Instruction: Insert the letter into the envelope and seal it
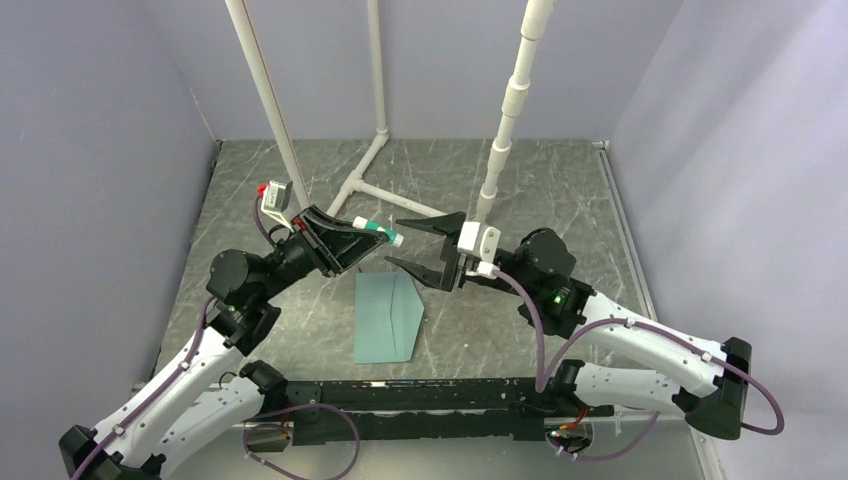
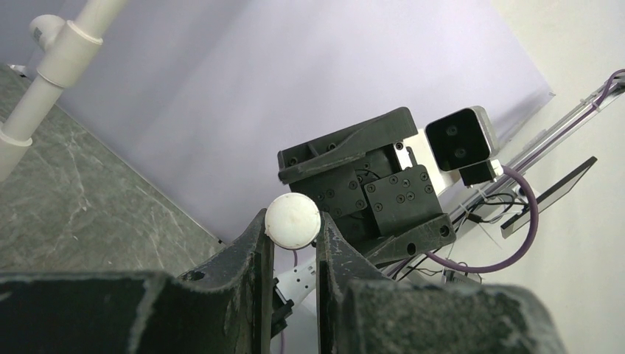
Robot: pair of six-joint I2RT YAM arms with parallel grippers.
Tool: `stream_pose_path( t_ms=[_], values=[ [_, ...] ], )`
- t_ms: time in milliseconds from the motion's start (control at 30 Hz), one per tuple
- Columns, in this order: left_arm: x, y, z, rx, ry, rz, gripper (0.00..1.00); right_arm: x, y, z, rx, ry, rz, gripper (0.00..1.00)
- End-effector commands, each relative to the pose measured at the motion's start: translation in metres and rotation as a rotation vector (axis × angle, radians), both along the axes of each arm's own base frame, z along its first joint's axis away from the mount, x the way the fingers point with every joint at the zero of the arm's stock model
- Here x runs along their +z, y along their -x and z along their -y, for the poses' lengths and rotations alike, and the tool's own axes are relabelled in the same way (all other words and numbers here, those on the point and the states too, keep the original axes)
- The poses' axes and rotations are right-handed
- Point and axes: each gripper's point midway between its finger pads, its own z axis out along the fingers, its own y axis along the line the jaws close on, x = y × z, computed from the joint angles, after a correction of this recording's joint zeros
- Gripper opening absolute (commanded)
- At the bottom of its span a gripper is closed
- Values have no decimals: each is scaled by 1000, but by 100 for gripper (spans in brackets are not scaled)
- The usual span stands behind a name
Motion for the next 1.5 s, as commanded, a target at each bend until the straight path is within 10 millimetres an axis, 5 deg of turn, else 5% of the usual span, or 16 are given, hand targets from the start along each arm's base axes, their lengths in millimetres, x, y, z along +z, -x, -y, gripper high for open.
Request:
stream_pose_path(
  t_ms=[0,333,533,700,833,1000,1167,1300,1467],
  values=[
    [22,7,-6,4,41,42,2,9,-7,-3,-54,-15,42,56],
    [23,6,-7,15,32,51,2,13,-3,-1,-56,-41,32,33],
    [23,3,-5,29,16,63,3,14,1,-2,-37,-49,1,4],
    [18,-7,-4,70,-1,71,50,13,-2,-3,-49,-92,-52,0],
    [12,-20,-7,143,-9,92,55,8,-11,-7,-91,-101,-95,0],
    [11,-29,-11,201,9,122,51,6,-24,-9,-158,-142,-145,0],
    [6,-33,-11,206,37,105,32,0,-39,-8,-243,-161,-183,0],
    [5,-33,-7,174,45,87,29,-2,-47,-9,-290,-183,-184,0],
    [7,-32,-6,165,54,89,6,-4,-53,-14,-306,-196,-206,0]
  ],
)
